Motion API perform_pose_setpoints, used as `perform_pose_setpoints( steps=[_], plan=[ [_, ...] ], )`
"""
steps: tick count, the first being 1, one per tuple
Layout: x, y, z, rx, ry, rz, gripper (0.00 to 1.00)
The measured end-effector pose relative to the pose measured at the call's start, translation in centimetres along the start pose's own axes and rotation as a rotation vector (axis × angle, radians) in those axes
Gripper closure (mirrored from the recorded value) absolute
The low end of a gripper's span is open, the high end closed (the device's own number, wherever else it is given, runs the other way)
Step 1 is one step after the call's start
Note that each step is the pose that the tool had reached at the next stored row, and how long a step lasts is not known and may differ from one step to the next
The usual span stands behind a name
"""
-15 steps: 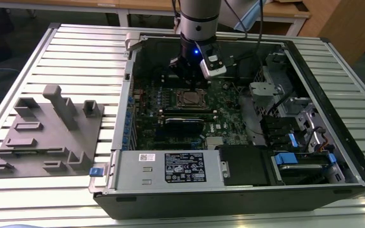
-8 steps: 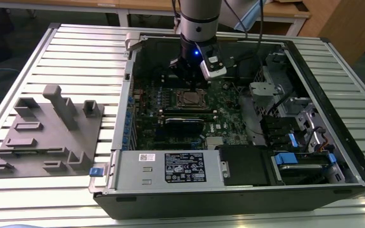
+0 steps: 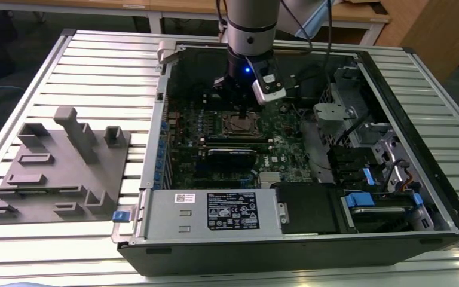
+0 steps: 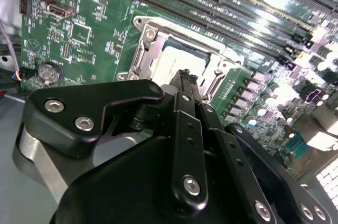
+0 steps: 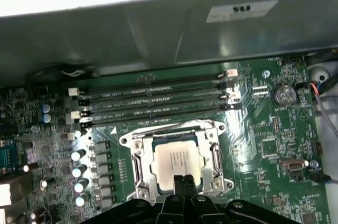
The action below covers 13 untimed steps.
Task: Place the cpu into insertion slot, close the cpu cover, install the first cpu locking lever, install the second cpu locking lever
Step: 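Install the second cpu locking lever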
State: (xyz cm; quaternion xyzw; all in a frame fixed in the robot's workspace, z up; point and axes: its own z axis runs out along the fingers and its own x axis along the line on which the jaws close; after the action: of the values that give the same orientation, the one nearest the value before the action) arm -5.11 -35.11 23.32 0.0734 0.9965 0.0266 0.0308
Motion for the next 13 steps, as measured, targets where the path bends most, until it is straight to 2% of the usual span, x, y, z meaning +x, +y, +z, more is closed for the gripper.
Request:
perform_pose_setpoints(
  steps=[5, 13],
  plan=[
    [-0.09, -0.59, -0.01, 0.0011, -0.0003, 0.0, 0.89],
    [-0.15, -0.99, -0.03, 0.0101, -0.0015, -0.001, 0.89]
  ],
)
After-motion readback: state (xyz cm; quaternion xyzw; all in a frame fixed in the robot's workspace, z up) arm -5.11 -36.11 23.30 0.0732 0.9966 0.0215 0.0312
